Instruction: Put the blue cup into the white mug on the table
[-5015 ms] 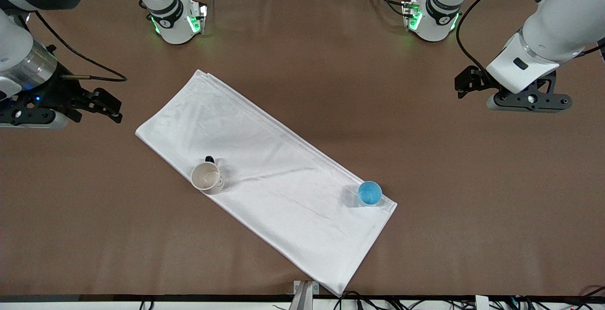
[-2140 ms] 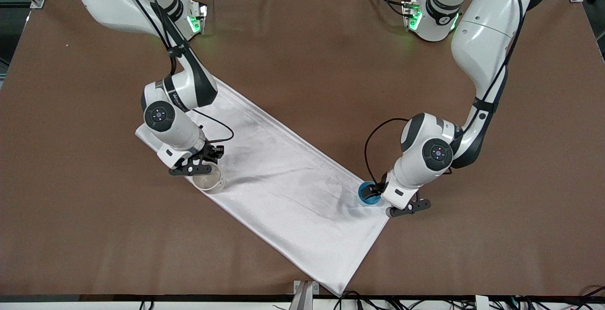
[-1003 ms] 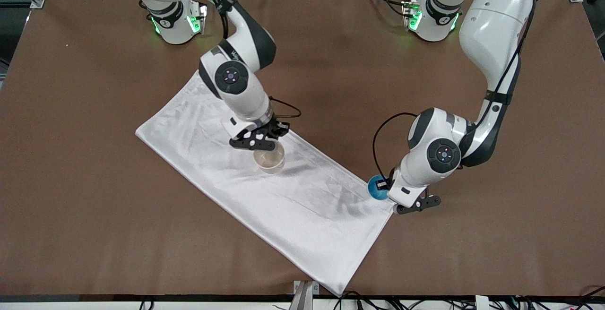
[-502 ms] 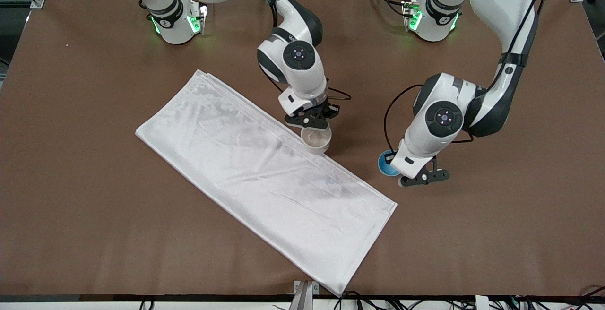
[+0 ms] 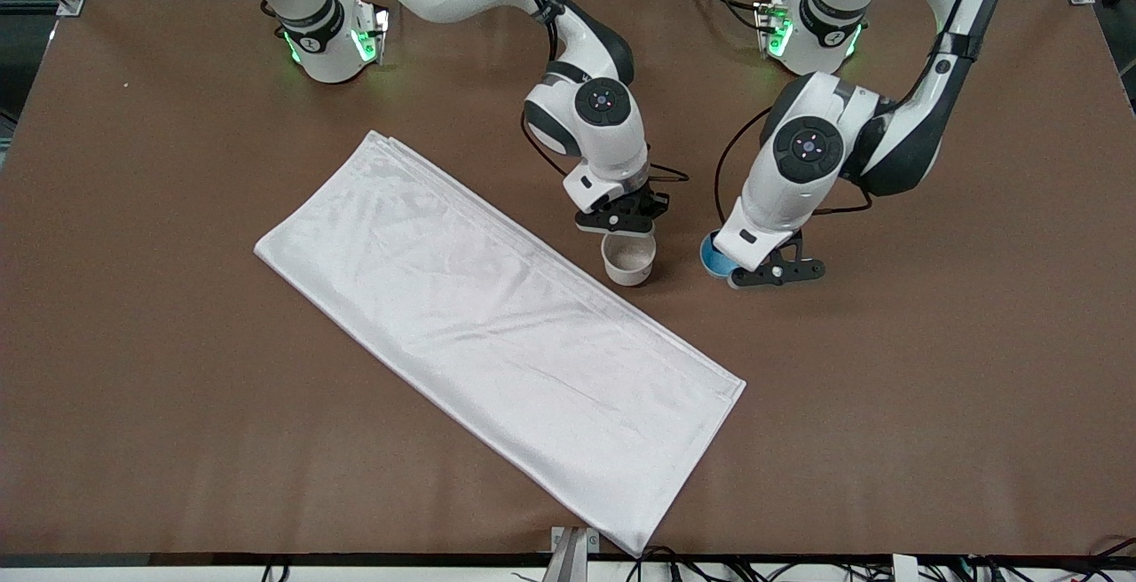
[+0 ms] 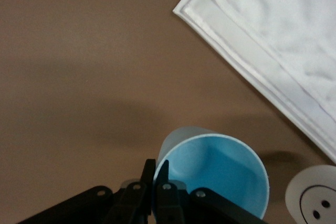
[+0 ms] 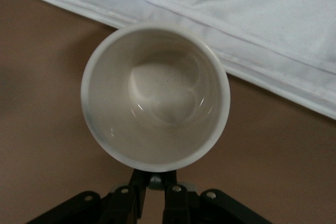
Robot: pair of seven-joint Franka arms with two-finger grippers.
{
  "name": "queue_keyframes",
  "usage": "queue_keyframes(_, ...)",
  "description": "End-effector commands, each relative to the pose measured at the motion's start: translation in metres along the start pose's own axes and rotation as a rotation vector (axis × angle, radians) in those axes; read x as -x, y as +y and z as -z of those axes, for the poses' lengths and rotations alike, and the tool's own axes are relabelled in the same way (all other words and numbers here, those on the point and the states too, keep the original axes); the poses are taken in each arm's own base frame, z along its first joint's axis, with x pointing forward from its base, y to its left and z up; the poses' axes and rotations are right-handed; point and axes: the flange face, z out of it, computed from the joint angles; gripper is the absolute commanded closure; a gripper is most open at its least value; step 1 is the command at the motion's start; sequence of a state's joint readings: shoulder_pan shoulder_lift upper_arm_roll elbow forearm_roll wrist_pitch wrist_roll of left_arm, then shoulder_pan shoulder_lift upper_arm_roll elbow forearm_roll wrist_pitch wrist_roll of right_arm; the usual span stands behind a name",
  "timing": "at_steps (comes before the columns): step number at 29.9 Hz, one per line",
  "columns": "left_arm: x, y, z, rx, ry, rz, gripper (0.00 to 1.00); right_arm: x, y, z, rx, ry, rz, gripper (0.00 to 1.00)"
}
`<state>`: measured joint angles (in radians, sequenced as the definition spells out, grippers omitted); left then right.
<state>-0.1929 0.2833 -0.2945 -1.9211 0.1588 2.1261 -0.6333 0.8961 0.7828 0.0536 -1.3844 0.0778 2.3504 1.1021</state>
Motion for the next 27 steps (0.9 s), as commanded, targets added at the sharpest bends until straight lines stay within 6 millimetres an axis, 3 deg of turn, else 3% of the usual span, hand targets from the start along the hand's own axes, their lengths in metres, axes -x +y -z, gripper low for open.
queue_keyframes(1,0.021,0.012,0.014,0.036,0.009,0.013,1.0,0.001,-0.01,-0.008,-0.015,0.023,-0.001,0.76)
queue_keyframes(3,0.027,0.016,0.017,0.048,0.005,0.01,1.0,0.002,-0.01,-0.007,-0.013,0.03,0.007,0.07)
queue_keyframes(4,0.031,0.019,0.018,0.058,0.009,0.006,1.0,0.002,-0.011,-0.006,-0.01,0.035,0.015,0.0)
queue_keyframes(11,0.046,0.022,0.03,0.149,0.078,0.03,1.0,-0.001,-0.013,0.017,-0.011,0.048,0.024,0.0)
queue_keyframes(14,0.051,0.033,0.035,0.168,0.074,0.021,1.0,-0.004,-0.011,0.038,0.016,0.037,0.023,0.0)
queue_keyframes(20,0.057,0.047,0.035,0.195,0.061,0.013,1.0,-0.021,0.002,0.099,0.073,0.017,0.058,0.0)
queue_keyframes(27,0.057,0.056,0.023,0.206,0.056,0.005,1.0,-0.049,0.031,0.178,0.123,-0.005,0.085,0.0)
